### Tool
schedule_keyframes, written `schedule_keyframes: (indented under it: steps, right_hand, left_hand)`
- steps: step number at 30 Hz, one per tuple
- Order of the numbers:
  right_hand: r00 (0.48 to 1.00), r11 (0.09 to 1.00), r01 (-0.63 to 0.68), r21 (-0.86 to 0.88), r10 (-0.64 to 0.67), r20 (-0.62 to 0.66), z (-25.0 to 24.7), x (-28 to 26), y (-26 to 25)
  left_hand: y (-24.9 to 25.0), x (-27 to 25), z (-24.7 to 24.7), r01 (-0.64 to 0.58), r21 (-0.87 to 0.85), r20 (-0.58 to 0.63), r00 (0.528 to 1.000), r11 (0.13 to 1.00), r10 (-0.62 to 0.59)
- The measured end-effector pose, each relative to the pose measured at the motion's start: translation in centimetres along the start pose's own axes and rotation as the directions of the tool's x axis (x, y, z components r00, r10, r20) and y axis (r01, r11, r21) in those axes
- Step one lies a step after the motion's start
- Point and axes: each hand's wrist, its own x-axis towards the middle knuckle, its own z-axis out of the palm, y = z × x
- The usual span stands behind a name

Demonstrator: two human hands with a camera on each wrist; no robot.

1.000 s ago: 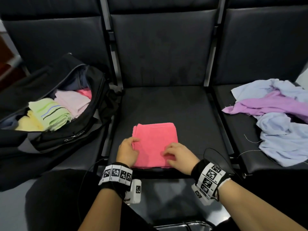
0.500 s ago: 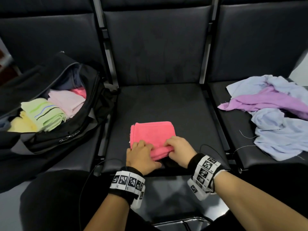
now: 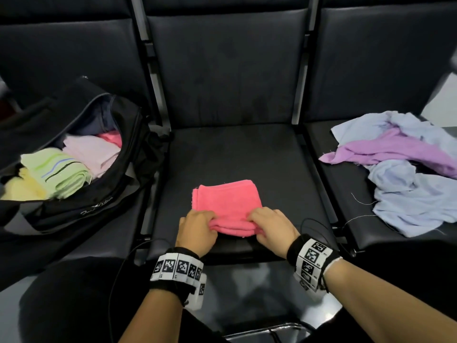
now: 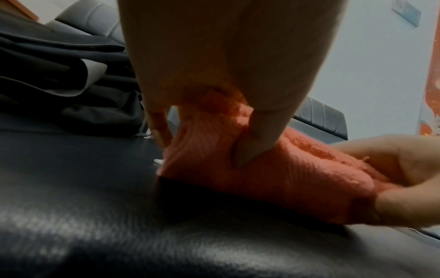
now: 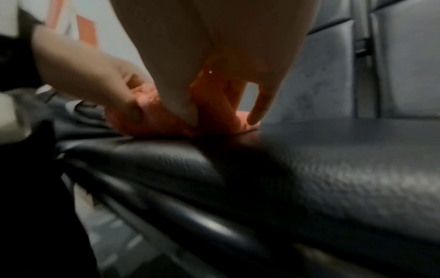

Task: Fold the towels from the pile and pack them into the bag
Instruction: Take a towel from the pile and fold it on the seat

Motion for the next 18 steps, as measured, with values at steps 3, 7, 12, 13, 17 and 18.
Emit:
schedule_keyframes:
  steps: [3, 7, 12, 13, 17, 18]
  right_hand:
    - [0.991, 0.939, -0.090, 0.331, 0.118, -0.065, -0.9, 0.4, 0.5]
    - [0.963, 0.859, -0.118, 0.499, 0.221, -0.153, -1.8, 0.9, 1.4]
    - [0.935, 0.808, -0.128, 0.575, 0.292, -0.203, -1.8, 1.0, 2.8]
    - [0.930, 0.795, -0.128, 0.593, 0.304, -0.206, -1.7, 1.0, 3.0]
    - [0.917, 0.767, -0.138, 0.627, 0.338, -0.212, -1.4, 1.4, 3.6]
    - [0.913, 0.764, -0.144, 0.629, 0.348, -0.214, -1.4, 1.6, 3.8]
  left_hand:
    - [-0.8, 0.1, -0.2, 0.022, -0.009, 0.016, 1.000, 1.000, -0.022]
    - [-1.3, 0.3, -1.1, 0.078, -0.317, -0.033, 0.995, 0.945, -0.093]
    - [-1.6, 0.6, -1.5, 0.052, -0.534, -0.052, 0.994, 0.844, -0.094]
    - [-1.5, 0.6, -1.5, 0.047, -0.534, -0.054, 0.994, 0.844, -0.090]
    - [-1.2, 1.0, -1.3, 0.025, -0.535, -0.091, 0.992, 0.845, -0.087]
    - [-1.1, 1.2, -1.2, 0.027, -0.537, -0.098, 0.991, 0.843, -0.094]
